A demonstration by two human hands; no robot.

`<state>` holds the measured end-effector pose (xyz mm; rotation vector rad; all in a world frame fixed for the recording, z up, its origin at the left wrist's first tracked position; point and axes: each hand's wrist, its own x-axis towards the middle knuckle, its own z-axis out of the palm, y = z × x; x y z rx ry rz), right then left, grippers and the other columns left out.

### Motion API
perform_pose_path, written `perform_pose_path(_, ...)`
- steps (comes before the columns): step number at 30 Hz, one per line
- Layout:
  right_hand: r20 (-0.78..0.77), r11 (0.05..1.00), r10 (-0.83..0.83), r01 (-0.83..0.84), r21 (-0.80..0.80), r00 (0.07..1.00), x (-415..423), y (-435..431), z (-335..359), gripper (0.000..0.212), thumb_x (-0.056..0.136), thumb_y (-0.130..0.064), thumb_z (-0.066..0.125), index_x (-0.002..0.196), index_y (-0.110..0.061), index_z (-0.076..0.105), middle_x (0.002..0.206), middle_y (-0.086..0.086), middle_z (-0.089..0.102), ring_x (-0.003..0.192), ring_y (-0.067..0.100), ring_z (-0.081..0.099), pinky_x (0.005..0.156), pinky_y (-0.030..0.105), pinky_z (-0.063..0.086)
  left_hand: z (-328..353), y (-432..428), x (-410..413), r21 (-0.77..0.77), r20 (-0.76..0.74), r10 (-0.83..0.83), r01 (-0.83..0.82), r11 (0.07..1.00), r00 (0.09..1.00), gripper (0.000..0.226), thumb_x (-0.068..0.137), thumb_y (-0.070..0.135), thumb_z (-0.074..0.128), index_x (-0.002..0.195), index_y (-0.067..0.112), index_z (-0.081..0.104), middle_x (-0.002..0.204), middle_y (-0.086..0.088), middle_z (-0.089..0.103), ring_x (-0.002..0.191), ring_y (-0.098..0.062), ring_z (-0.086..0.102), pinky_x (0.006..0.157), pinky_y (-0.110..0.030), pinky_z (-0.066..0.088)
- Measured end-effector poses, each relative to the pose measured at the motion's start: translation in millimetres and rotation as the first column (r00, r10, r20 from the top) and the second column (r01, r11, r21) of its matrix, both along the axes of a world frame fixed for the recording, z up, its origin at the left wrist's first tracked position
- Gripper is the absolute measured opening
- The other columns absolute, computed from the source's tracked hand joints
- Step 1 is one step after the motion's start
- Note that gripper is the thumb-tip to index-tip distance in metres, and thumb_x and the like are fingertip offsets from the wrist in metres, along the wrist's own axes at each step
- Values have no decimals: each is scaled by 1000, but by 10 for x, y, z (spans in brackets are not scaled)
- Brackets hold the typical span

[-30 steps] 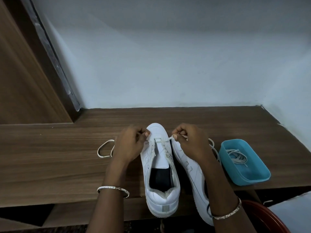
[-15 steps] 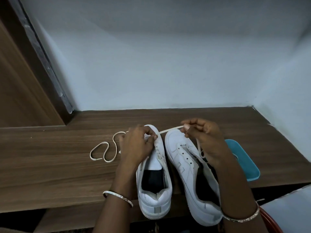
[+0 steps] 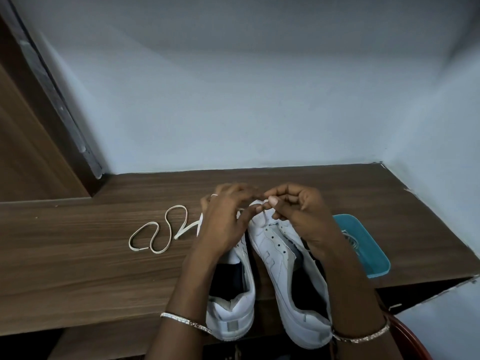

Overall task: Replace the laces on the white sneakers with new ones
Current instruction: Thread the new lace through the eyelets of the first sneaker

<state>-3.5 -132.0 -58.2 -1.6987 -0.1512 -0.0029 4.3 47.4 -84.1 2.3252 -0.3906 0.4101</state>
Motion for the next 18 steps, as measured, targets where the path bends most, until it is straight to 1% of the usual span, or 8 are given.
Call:
perform_pose_path(2, -10, 1000, 5, -5, -8, 1000, 6, -24, -1, 7, 93, -7, 67, 97, -8, 72, 83, 7, 77, 66, 8, 65, 64, 19, 50, -46, 61, 27, -34, -10, 5, -5, 999, 1000, 24, 85, 59, 53, 96, 41, 65, 109, 26, 66, 115, -7, 51, 99, -49, 35)
perform_pose_path(4, -25, 1000, -5, 5, 0, 1000, 7, -64, -9, 8, 92, -9, 68, 99, -9, 73, 85, 8, 77, 68, 12, 64, 70, 26, 51, -107, 126, 63, -68, -43, 20, -22, 997, 999, 30, 85, 60, 46, 91, 38, 65, 103, 25, 66, 110, -4, 53, 101, -53, 36)
perform_pose_path(7, -26, 998, -50, 51, 39, 998, 18, -104, -17, 9, 92, -6, 67, 98, -8, 73, 85, 9, 77, 70, 14, 64, 76, 34, 49, -144, 171, 85, -150, -58, 5, -14, 989, 998, 25, 88, 59, 43, 98, 44, 61, 106, 24, 65, 111, -5, 55, 101, -54, 37)
perform_pose_path(9, -26, 999, -38, 39, 28, 999, 18, -100, -11, 9, 92, -7, 68, 99, -8, 73, 85, 9, 77, 70, 14, 64, 76, 34, 50, -112, 147, 72, -165, -79, -51, 37, 986, 996, 29, 88, 64, 43, 109, 51, 59, 113, 26, 64, 117, -5, 53, 102, -56, 38)
perform_pose_path(11, -18, 1000, 8, -8, 11, 1000, 11, -60, -7, 8, 91, -10, 69, 99, -9, 72, 86, 10, 77, 69, 14, 65, 72, 27, 52, -78, 102, 52, -148, -96, -110, 95, 984, 989, 36, 87, 70, 43, 115, 52, 59, 116, 27, 63, 119, -3, 51, 101, -56, 38)
perform_pose_path(13, -12, 999, 31, -31, 8, 999, 6, -8, -11, 9, 91, -9, 70, 99, -8, 70, 86, 11, 76, 69, 16, 66, 67, 23, 53, -88, 74, 47, -127, -94, -132, 120, 985, 987, 36, 87, 71, 43, 103, 46, 65, 107, 25, 66, 113, -2, 54, 99, -54, 40)
perform_pose_path(15, -18, 1000, 23, -23, 6, 1000, 10, -1, -20, 10, 90, -10, 71, 100, -8, 70, 85, 11, 76, 71, 17, 67, 68, 23, 53, -116, 100, 61, -126, -92, -73, 61, 990, 993, 32, 86, 68, 46, 91, 43, 65, 97, 24, 67, 102, -4, 58, 94, -53, 44)
perform_pose_path(18, -33, 1000, -13, 13, 0, 999, 26, -90, -47, 10, 89, -12, 73, 99, -11, 73, 84, 9, 77, 73, 19, 67, 74, 30, 53, -121, 210, 78, -173, -88, 153, -167, 971, 984, 28, 84, 65, 51, 82, 43, 68, 83, 23, 68, 76, -16, 61, 85, -51, 50)
